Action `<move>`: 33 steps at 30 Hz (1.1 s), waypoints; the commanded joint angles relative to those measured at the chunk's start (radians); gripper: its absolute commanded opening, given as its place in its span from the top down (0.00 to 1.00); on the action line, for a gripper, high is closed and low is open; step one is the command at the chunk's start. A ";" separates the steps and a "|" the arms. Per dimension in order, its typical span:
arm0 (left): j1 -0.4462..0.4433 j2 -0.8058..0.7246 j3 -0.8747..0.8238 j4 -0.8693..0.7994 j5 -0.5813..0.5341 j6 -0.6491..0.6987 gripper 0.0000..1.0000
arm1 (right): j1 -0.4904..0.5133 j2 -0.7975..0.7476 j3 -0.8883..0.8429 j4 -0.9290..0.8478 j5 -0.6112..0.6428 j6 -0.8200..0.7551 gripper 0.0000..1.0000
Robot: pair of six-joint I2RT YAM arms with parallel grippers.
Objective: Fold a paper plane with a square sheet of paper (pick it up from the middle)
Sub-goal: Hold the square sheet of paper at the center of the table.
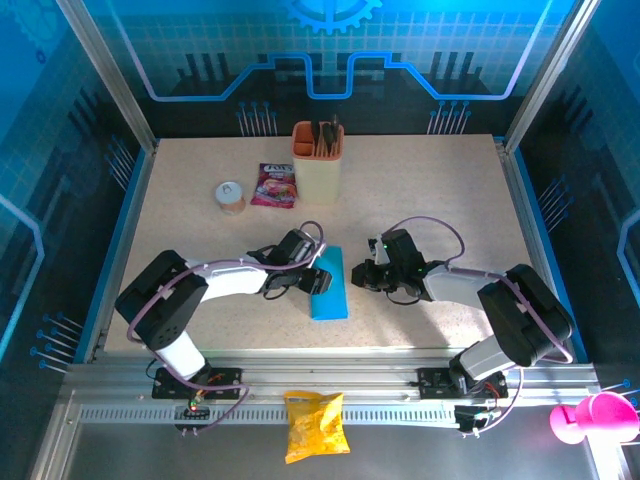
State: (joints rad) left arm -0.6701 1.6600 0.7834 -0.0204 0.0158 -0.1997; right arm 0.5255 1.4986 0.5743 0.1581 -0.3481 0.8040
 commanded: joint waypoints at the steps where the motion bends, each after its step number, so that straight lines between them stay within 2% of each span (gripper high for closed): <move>1: 0.005 0.016 0.037 -0.048 -0.009 0.036 0.35 | 0.014 0.015 0.023 0.021 0.001 0.005 0.89; 13: 0.004 0.016 0.049 -0.064 -0.010 0.036 0.35 | 0.018 0.030 0.025 0.041 -0.016 0.005 0.89; 33: 0.004 0.039 0.051 -0.061 -0.015 0.047 0.36 | 0.083 0.121 0.078 0.073 -0.019 0.021 0.90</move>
State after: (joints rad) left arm -0.6704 1.6768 0.8131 -0.0589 0.0120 -0.1764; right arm 0.5934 1.5993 0.6304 0.2077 -0.3527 0.8120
